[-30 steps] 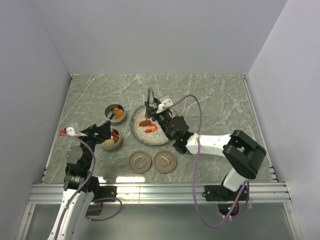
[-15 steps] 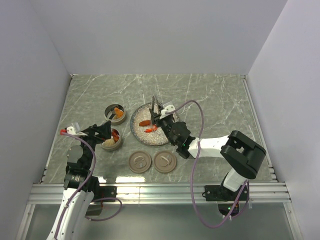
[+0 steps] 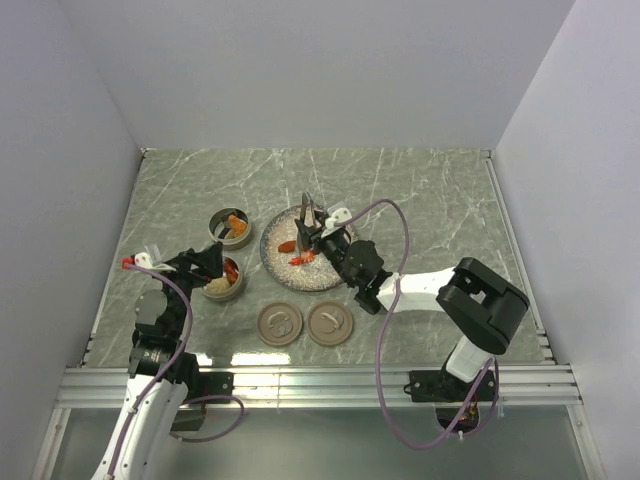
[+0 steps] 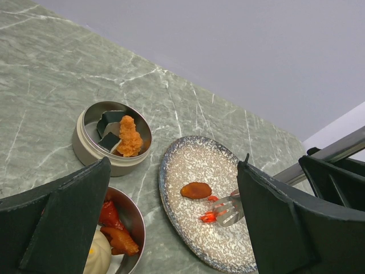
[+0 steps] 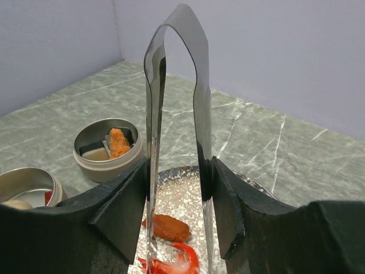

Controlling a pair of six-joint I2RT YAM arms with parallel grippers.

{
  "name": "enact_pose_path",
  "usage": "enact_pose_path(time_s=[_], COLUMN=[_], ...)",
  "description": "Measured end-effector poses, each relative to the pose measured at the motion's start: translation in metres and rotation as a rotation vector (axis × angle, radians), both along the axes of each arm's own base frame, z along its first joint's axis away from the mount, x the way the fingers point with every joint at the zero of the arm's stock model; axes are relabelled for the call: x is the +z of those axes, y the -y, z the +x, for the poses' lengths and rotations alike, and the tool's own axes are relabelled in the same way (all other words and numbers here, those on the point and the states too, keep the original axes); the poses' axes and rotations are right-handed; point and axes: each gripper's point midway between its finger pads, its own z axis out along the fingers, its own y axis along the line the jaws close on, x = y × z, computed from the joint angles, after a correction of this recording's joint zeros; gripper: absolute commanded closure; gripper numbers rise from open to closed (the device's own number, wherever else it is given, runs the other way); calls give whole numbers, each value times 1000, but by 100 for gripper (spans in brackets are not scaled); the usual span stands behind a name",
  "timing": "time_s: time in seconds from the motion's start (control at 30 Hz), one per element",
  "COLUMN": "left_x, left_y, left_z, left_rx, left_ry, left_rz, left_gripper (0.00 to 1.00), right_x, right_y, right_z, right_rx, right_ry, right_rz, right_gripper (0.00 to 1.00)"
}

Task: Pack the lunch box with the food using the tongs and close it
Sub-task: Pick up the food using the clamp

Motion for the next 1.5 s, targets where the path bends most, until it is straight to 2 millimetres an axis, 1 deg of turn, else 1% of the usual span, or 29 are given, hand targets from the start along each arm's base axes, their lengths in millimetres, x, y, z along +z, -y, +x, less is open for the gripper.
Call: enact_pose_path(time_s=[0.17, 0.33, 0.67, 0.87, 1.1, 1.23, 1.5], left_x=[-1, -2, -3, -3, -3, -3, -3], left_y=[0, 0, 0, 1, 1, 1, 1], left_z=[0, 1, 2, 2, 2, 2, 2], left_rx=[0, 0, -1, -2, -2, -3, -2], left_ry=[-5, -7, -9, -13, -12, -13, -12], left_rz=[1, 1, 2, 2, 2, 2, 2], left_gripper=[1, 1, 1, 0, 0, 1, 1], right_x=[-6, -6, -8, -8, -15, -15, -17], right_y=[-1, -3, -7, -8, -14, -15, -12], right_z=[5, 6, -1, -2, -3, -4, 2], right_rx=[23, 53, 106, 116, 139, 148, 154], right_ry=[-3, -7, -23, -23, -42, -46, -65], right_rz=[5, 29, 56, 56, 59, 63, 76], right_gripper=[45, 45, 45, 45, 45, 45, 46])
